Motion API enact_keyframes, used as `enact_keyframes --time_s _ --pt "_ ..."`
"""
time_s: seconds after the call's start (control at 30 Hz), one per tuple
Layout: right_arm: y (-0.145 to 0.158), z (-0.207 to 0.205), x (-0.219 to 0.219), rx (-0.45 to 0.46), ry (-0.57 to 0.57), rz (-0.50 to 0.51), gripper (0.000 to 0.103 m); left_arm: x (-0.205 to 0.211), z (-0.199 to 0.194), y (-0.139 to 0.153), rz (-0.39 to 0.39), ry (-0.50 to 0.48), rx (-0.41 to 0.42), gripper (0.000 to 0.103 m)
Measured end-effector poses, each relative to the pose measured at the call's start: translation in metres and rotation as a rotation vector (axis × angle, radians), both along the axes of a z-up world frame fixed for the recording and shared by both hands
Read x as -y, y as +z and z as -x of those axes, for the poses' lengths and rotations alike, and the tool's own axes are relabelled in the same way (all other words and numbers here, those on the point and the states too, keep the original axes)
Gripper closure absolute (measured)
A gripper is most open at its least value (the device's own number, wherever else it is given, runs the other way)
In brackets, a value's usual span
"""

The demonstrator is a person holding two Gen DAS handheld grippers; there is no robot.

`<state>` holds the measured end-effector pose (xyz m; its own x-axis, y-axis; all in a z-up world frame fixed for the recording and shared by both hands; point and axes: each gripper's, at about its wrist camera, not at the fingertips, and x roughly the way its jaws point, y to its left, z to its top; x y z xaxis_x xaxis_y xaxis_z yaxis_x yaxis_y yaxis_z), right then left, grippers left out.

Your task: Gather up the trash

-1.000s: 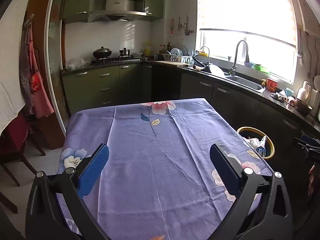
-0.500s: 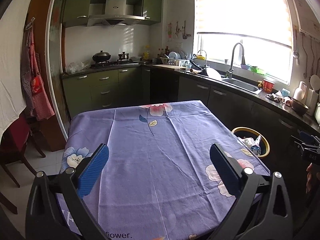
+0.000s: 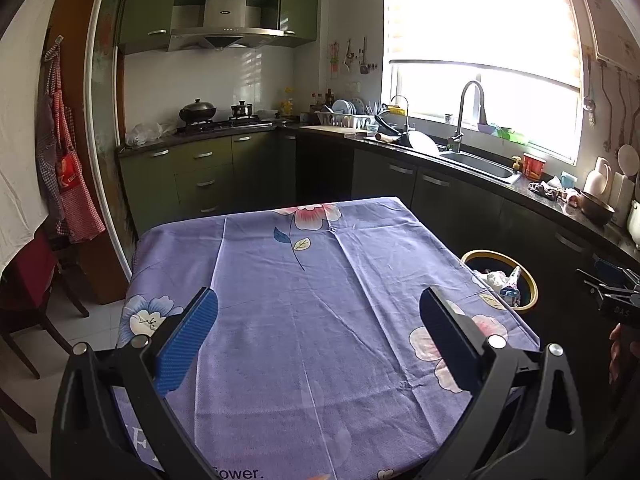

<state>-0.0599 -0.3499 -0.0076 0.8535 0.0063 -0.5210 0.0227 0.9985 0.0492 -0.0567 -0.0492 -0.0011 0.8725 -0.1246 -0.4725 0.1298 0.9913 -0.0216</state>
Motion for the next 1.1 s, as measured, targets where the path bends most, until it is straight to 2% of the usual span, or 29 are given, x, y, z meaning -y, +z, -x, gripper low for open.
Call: enact_keyframes --time_s 1.1 --pt "-0.0039 -0.0085 -0.0005 -0.009 0.0 -0.013 0.005 -0.001 -0.0063 -0.0016 0.006 -0.015 -0.022 0.007"
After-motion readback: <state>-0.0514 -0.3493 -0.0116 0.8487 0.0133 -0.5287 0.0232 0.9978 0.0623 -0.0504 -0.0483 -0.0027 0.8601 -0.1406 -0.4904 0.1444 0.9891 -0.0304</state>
